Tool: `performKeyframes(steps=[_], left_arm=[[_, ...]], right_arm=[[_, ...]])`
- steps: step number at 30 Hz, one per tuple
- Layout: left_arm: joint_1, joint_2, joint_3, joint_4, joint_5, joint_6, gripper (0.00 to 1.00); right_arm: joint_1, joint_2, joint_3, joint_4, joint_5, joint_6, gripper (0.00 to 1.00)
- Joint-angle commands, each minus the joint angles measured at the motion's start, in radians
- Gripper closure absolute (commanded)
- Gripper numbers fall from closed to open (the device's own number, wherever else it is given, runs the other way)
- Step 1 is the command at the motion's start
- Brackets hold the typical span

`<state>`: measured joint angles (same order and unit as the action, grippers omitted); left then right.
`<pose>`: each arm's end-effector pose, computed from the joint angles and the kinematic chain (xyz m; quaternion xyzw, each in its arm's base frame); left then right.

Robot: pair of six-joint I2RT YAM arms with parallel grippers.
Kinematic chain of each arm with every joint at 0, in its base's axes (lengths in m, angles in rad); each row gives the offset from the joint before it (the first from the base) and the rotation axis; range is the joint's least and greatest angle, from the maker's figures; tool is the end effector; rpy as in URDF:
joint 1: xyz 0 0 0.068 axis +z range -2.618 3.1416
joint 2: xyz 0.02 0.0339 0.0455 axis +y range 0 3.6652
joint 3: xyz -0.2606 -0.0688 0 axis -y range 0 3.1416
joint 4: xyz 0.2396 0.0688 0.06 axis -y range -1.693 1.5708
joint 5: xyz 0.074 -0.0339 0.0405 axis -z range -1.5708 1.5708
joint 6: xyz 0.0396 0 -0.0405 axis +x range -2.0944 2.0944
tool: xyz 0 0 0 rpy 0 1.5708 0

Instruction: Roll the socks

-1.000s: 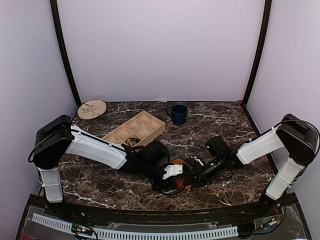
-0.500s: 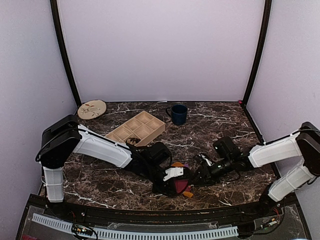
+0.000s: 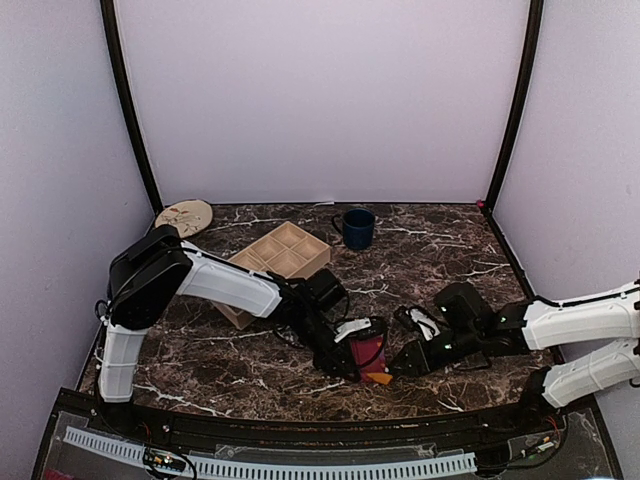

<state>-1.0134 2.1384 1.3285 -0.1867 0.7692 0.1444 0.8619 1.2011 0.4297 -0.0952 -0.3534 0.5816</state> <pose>0.2011 -0.3748 0.1151 0.5753 0.6860 -0.4369 0.0866 0.1272 0.1694 0.1478 -0.1891 0.9065 0.3482 0.1458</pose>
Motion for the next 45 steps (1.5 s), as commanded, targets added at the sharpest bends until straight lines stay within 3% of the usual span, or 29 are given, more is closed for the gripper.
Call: performKeyframes(steps=[1,10,24,32,45], left_arm=[[0.031,0.061,0.057,-0.141,0.073,-0.056,1.0],[0.054,0.093,0.076,-0.186,0.166,-0.131,1.0],[0.074,0.137,0.125,-0.265,0.278,-0.189,1.0],[0.095,0.187,0.156,-0.356,0.318,-0.173,1.0],[0.137,0.248,0.209,-0.495,0.369,-0.108,1.0]], right_arm=[[0.078,-0.073,-0.025,-0.024,0.198,-0.07,0.61],[0.177,-0.195,-0.022,-0.069,0.38,-0.079,0.61],[0.47,-0.027,0.223,-0.238,0.713,-0.202,0.61],[0.605,0.118,0.323,-0.305,0.769,-0.306,0.62],[0.618,0.281,0.387,-0.281,0.769,-0.479,0.63]])
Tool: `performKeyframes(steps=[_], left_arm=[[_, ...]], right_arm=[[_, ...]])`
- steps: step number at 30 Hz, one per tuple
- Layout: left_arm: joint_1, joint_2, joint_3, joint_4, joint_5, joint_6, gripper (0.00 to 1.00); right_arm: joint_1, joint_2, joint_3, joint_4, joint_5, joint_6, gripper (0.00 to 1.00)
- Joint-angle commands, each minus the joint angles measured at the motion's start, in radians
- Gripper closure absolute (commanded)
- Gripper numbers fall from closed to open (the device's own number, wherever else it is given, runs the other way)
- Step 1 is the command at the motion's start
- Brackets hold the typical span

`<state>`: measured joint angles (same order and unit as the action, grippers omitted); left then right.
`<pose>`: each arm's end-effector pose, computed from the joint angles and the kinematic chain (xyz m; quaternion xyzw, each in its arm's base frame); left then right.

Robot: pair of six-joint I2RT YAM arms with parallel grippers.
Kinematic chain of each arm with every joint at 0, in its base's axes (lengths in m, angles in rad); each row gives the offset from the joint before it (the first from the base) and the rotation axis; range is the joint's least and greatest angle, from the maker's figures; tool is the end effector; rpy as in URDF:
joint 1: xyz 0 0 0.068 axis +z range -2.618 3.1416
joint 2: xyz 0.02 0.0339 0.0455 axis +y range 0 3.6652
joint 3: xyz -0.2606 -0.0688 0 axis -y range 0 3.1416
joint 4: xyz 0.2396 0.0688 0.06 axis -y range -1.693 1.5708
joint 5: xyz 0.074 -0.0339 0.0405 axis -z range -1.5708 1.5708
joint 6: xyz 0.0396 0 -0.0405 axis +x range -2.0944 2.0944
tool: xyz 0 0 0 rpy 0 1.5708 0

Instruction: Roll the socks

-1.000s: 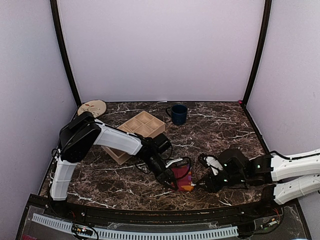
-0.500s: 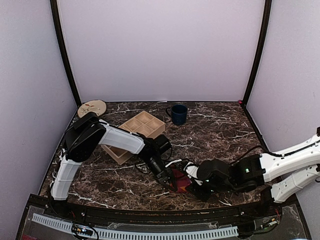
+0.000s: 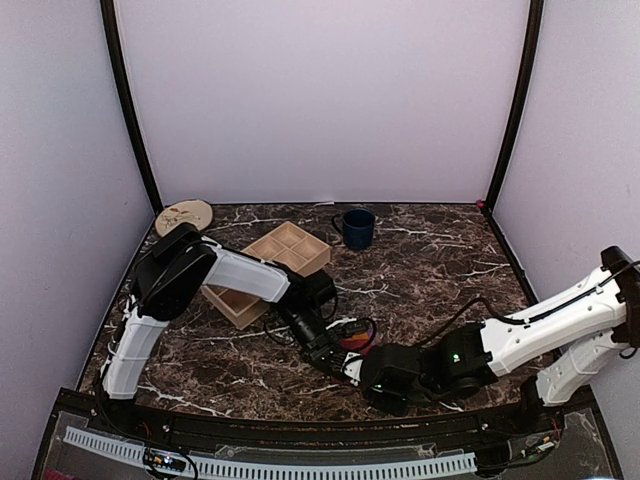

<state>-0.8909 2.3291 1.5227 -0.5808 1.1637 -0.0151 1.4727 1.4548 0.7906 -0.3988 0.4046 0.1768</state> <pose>0.2387 -0.3531 0.0831 -0.3984 -0.7321 0.5256 0.1707 0.0419 0.2664 0.1754 -0.5321 0.7865 0.0487 0.3098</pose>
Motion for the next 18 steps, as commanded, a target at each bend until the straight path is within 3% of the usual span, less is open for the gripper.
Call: performKeyframes(steps=[1,13,18], left_arm=[[0.015,0.064,0.026,-0.117,-0.027,0.061,1.0],[0.015,0.108,0.069,-0.221,-0.015,0.139,1.0],[0.016,0.11,0.071,-0.232,-0.009,0.148,1.0]], right_arm=[[0.008,0.035,0.028,0.027,0.01,-0.085,0.63],[0.008,0.117,0.065,0.069,0.016,-0.19,0.63],[0.006,0.13,0.076,0.064,0.112,-0.21,0.61]])
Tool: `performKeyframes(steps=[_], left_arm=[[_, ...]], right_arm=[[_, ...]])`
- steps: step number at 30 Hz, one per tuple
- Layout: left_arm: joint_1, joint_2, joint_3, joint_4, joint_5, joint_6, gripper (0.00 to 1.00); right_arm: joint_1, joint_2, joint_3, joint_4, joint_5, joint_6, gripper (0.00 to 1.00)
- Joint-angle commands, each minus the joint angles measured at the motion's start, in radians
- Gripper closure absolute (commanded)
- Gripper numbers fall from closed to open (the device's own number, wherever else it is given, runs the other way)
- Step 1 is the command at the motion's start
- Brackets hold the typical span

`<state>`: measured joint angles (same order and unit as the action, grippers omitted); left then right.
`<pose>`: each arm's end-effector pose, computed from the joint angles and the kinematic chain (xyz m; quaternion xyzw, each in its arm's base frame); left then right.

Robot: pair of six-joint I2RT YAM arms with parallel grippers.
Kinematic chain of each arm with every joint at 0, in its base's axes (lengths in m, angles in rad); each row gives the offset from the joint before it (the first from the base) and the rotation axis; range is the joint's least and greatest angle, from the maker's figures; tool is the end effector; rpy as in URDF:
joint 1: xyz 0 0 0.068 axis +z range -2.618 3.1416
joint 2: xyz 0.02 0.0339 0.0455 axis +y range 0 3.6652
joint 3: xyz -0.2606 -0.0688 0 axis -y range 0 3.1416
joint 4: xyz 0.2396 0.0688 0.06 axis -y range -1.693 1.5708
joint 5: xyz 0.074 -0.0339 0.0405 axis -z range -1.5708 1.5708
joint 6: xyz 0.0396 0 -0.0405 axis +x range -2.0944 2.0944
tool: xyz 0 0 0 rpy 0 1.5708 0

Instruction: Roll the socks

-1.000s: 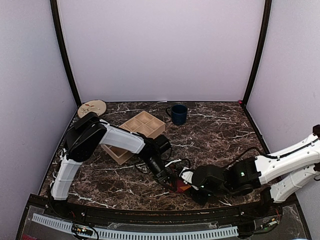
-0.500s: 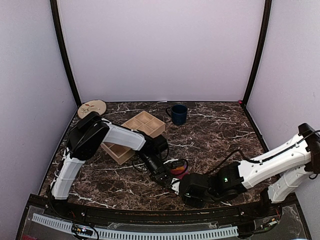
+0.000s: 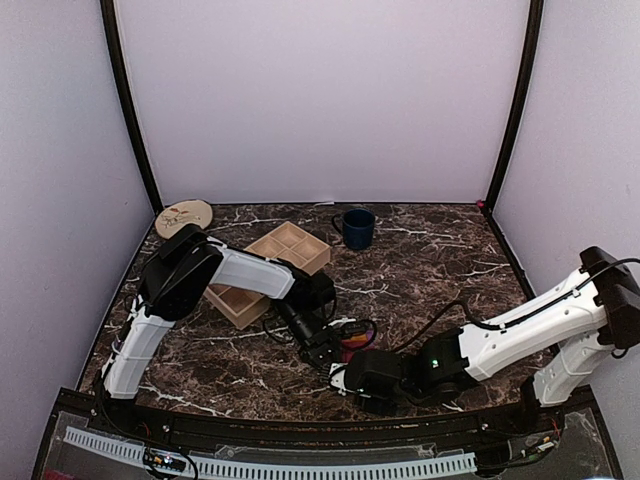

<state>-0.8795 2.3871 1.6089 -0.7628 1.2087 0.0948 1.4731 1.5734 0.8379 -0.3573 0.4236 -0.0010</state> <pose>0.2426 -0.3512 0.0785 -0.3926 -0.7231 0.5297 0.2059 0.0444 0.2863 0.1601 -0.6016 0.7368 0.0040 0.3086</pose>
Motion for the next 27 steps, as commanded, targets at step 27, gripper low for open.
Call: performKeyframes(steps=[27], left_arm=[[0.027,0.068,0.011,-0.074,-0.031,0.054,1.0]], right_arm=[[0.007,0.014,0.037,-0.013,-0.028,-0.095,0.51]])
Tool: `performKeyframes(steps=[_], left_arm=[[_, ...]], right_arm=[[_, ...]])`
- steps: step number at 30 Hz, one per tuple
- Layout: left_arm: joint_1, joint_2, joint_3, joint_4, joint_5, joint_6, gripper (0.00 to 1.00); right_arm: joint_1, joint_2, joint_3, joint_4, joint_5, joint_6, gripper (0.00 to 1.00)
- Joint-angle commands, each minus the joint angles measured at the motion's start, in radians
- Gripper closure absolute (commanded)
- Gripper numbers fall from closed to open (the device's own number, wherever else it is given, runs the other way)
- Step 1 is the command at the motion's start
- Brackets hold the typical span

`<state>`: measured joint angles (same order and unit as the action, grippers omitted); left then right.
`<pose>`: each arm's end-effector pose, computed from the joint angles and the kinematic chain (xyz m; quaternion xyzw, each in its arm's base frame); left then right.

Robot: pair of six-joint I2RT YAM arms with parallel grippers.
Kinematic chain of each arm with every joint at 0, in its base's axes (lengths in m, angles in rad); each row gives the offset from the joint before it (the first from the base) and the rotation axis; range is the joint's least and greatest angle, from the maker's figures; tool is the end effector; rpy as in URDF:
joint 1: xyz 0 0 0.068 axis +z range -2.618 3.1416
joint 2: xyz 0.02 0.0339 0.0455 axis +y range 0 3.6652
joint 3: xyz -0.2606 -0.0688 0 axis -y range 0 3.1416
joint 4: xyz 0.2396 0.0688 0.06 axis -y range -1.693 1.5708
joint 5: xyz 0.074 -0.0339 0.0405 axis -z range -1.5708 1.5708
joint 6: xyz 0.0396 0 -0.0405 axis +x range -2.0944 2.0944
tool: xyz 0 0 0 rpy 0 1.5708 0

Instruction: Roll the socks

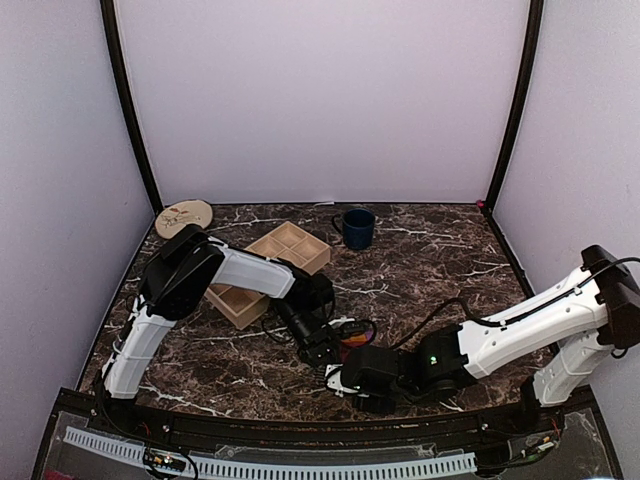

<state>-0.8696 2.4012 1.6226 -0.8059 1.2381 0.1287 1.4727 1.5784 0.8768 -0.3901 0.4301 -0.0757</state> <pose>0.2449 -0.3480 0.0768 -0.3864 -0.7169 0.5389 0.2153 0.0453 0.2914 0.1677 -0.6273 0.7140 -0.0097 0.3108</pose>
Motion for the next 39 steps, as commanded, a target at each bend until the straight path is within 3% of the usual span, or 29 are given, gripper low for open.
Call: performKeyframes(steps=[1,18,25,32,35,39], left_arm=[[0.017,0.057,-0.001,-0.034,-0.058,0.021,1.0],[0.018,0.087,-0.004,-0.041,-0.021,0.032,1.0],[0.018,0.098,-0.003,-0.042,-0.008,0.038,1.0],[0.018,0.097,-0.004,-0.043,-0.016,0.039,1.0],[0.018,0.096,-0.006,-0.042,-0.042,0.031,1.0],[0.022,0.059,-0.049,0.012,-0.095,-0.016,0.79]], right_arm=[[0.008,0.009,-0.004,0.025,-0.036,-0.023,0.51],[-0.092,0.095,-0.013,0.075,-0.067,-0.036,0.59],[-0.108,0.103,-0.023,0.077,-0.099,-0.032,0.72],[-0.133,0.11,-0.028,0.074,-0.13,-0.022,0.99],[-0.147,0.107,-0.031,0.077,-0.147,-0.013,1.0],[-0.167,0.099,-0.029,0.08,-0.178,0.002,1.0]])
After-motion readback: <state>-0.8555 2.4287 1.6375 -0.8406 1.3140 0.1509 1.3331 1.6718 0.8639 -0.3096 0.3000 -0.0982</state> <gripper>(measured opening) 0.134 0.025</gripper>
